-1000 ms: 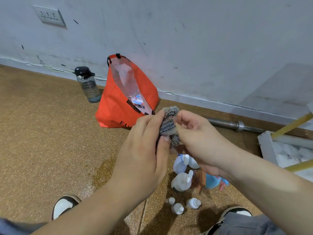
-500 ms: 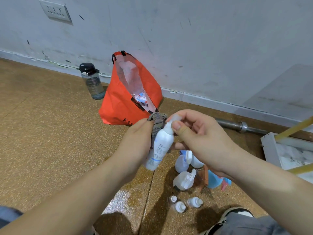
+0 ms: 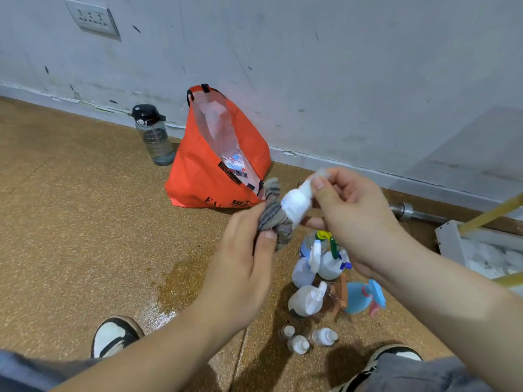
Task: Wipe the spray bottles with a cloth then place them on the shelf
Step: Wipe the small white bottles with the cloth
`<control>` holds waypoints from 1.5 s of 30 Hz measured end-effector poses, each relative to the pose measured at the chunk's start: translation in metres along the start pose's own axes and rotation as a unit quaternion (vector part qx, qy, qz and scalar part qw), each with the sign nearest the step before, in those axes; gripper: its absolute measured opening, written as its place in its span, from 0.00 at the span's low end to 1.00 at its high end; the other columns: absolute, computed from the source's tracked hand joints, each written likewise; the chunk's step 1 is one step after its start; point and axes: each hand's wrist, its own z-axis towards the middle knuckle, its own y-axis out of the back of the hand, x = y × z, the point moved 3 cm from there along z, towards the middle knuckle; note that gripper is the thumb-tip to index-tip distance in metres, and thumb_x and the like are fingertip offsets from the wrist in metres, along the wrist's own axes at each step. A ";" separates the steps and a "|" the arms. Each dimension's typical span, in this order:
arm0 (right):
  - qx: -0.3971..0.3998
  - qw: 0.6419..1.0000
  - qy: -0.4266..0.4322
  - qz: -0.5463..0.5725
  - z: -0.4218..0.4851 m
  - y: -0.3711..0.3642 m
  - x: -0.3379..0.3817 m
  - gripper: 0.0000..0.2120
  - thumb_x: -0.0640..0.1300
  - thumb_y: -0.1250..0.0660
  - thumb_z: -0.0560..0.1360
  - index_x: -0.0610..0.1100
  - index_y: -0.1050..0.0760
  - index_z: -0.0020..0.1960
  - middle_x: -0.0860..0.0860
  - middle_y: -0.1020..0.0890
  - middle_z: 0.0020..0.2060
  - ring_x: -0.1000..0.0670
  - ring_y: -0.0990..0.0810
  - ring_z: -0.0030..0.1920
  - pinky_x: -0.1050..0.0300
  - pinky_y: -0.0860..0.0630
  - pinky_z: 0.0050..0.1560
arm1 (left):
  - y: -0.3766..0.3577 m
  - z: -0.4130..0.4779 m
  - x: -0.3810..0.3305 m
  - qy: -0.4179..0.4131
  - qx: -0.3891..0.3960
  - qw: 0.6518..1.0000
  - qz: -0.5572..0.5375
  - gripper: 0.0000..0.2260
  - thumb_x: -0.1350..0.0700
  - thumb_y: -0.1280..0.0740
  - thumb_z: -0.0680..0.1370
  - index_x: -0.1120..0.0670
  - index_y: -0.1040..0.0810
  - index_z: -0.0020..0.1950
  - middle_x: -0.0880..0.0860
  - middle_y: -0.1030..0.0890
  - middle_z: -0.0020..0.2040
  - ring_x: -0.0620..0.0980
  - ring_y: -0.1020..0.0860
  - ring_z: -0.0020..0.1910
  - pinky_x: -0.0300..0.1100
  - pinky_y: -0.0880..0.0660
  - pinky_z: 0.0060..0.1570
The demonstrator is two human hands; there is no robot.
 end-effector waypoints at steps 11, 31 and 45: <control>0.070 0.996 -0.052 -0.004 -0.002 0.000 -0.011 0.07 0.46 0.33 0.83 0.43 0.21 0.52 0.36 0.17 0.55 0.39 0.15 0.55 0.50 0.15 0.53 | -0.002 0.007 -0.007 0.284 -0.014 0.925 -0.254 0.11 0.55 0.41 0.83 0.47 0.18 0.53 0.60 0.15 0.49 0.59 0.19 0.44 0.46 0.24 0.36; 0.058 0.993 -0.101 0.015 -0.002 -0.004 -0.018 0.12 0.43 0.29 0.81 0.43 0.27 0.62 0.41 0.13 0.50 0.43 0.12 0.50 0.49 0.14 0.50 | 0.017 0.021 -0.010 0.267 -0.058 0.940 -0.204 0.10 0.57 0.38 0.82 0.57 0.22 0.42 0.56 0.22 0.36 0.52 0.22 0.34 0.39 0.29 0.31; 0.042 0.975 -0.157 0.150 -0.013 -0.008 -0.007 0.14 0.40 0.29 0.80 0.35 0.27 0.61 0.37 0.14 0.50 0.45 0.12 0.44 0.47 0.13 0.42 | 0.007 0.014 -0.013 -0.027 0.038 0.999 0.001 0.17 0.51 0.40 0.85 0.43 0.27 0.74 0.45 0.21 0.58 0.42 0.21 0.55 0.43 0.24 0.58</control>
